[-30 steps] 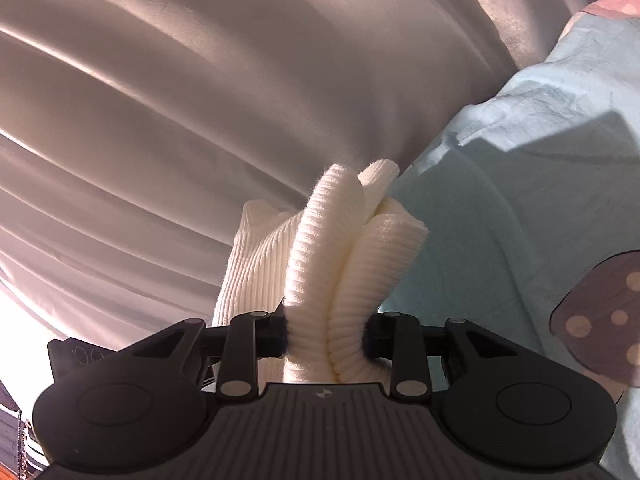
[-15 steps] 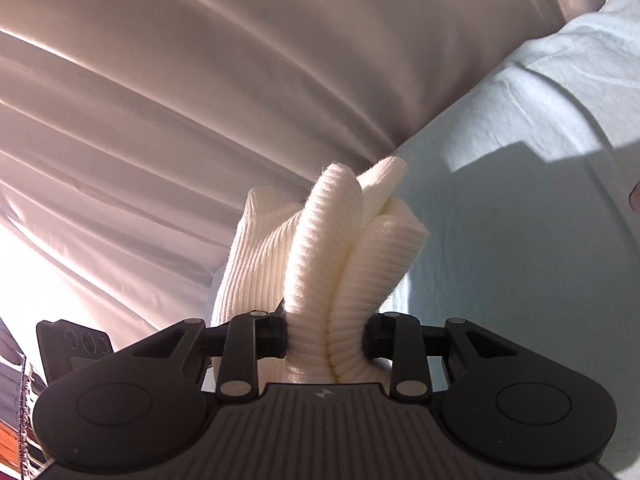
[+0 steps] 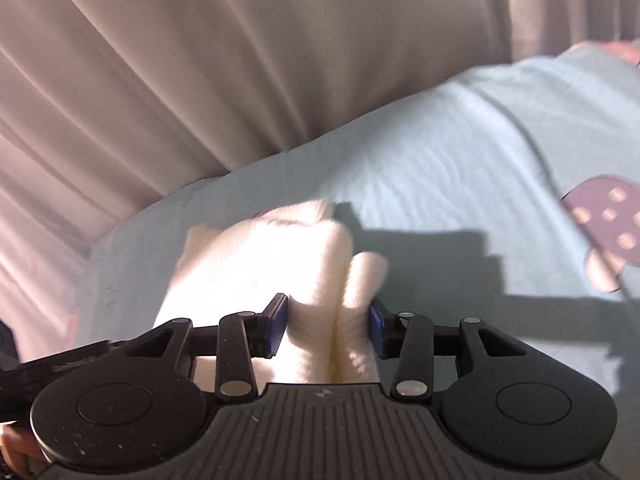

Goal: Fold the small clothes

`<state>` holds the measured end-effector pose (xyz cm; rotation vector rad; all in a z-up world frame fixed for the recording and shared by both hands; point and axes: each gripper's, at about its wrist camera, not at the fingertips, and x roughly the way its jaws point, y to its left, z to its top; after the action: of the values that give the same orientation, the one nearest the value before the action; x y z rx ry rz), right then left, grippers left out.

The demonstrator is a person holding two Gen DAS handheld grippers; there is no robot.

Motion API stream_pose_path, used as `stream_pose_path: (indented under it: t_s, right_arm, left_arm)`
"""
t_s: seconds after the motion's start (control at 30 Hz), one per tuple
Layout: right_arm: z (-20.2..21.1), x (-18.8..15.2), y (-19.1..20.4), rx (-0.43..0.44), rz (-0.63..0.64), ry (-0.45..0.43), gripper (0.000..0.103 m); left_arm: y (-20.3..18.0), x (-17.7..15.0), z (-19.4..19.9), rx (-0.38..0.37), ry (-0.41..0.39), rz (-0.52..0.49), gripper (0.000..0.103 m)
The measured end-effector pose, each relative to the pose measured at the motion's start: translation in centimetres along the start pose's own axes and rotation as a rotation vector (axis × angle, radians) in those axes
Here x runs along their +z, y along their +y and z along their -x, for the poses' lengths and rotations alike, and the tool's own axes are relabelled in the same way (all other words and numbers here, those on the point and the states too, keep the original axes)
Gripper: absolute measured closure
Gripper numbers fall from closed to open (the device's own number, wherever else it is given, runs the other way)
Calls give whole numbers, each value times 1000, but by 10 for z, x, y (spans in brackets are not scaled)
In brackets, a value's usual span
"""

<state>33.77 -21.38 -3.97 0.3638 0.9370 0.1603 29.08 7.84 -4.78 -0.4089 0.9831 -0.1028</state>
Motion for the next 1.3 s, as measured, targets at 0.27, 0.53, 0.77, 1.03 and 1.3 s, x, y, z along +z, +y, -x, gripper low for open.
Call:
stream_pose_path:
  t_s: [0.27,0.53,0.77,1.03,1.3]
  right_arm:
    - [-57,-4,81,63,233,-24,80]
    - [-105,-10,74,-77,322,-152,103]
    - [-98,-12,36,-160,267,-239,103]
    - [-93,-2,5,-145,129,-202,98]
    - [-15,-69,-15,82,187,-61,69]
  left_arm:
    - [-2,14,-8,111,-89,68,36]
    - [-38,20,-59,248,-197,-61,34]
    - [-55,16,-80,272,-242,-140,20]
    - [-54,14,-77,258,-241,-145,18]
    - [-24,-59,5,91,-210,-227,18]
